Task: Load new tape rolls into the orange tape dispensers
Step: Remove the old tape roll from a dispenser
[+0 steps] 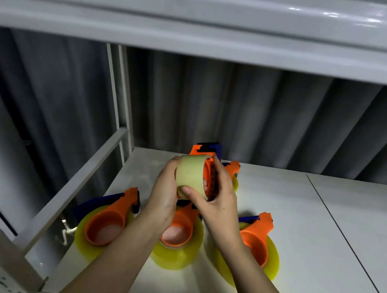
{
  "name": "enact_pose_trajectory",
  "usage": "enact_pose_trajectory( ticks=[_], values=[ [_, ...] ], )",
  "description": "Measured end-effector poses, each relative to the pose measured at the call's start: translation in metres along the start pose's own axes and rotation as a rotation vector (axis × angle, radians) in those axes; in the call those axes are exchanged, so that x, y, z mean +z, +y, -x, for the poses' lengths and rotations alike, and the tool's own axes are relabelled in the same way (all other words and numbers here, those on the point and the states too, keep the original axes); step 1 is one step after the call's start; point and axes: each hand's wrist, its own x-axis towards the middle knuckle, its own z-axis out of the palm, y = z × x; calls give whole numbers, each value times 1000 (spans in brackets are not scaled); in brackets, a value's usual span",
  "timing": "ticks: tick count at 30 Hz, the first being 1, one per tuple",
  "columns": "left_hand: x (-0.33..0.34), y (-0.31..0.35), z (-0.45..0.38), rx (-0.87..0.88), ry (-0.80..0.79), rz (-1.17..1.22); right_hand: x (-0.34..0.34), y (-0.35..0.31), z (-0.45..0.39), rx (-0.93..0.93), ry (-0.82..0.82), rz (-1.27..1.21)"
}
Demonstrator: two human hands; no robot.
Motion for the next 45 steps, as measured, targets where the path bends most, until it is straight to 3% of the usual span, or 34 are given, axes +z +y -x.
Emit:
enact_pose_trajectory(
  ticks=[5, 11, 16, 19, 22, 26, 32, 34, 36, 40, 45],
  values=[
    [1, -4, 9, -22, 47, 71, 1, 0, 1, -51, 54, 96],
    [5, -3, 14, 51, -20, 88, 6, -1, 5, -95, 43, 171],
    [-11, 1, 4, 259, -32, -324, -14, -13, -12, 251, -216, -417],
    [-18, -1, 3, 396, -163, -535, -30, -15, -27, 428, -352, -386],
    [-19, 2, 3, 440, -230, -629, -34, -14, -34, 466, -422, -275],
    [-22, 1, -4, 420, -209, -625, -36, -11, -37, 402, -397, -290],
    [-23, 2, -20, 234, -32, -467, -32, 8, -37, 29, -345, -47],
    [-26, 3, -22, 231, -25, -457, -30, 12, -40, -7, -365, -29],
    [-26, 3, -20, 287, -78, -492, -25, 10, -41, 72, -404, -118],
    [-22, 5, -12, 348, -179, -507, -18, 6, -45, 463, -410, -491],
    [-31, 7, -17, 355, -256, -565, -25, 1, -50, 543, -479, -306]
  ],
)
